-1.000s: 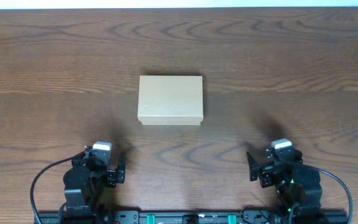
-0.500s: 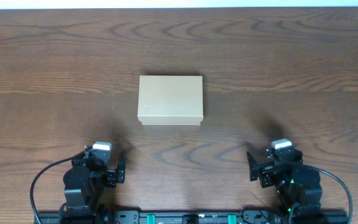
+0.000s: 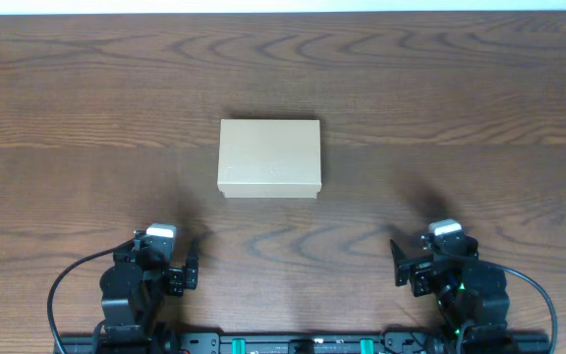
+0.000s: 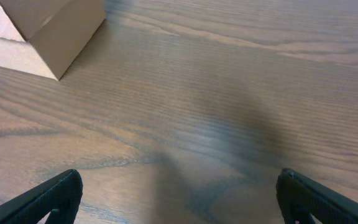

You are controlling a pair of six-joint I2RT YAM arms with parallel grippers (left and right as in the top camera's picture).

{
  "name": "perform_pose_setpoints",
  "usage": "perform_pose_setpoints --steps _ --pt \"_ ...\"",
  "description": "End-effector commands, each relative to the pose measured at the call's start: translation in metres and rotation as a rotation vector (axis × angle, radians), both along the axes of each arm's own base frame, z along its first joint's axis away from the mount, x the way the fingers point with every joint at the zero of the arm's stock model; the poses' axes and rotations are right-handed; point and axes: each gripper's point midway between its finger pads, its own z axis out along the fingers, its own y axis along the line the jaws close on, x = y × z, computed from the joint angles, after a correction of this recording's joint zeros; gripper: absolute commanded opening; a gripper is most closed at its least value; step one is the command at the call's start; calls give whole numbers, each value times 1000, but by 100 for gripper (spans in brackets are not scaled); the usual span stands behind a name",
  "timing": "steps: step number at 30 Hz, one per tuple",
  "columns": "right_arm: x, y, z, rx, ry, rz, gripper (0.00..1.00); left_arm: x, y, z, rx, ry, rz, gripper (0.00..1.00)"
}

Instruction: Pack container

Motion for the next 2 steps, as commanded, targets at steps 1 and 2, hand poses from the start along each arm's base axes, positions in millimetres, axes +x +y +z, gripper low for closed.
perform_pose_setpoints --steps 1,2 --pt "0 -4 -2 8 1 -28 99 -2 1 -3 -9 9 8 95" --pt "0 -4 -2 8 1 -28 99 -2 1 -3 -9 9 8 96"
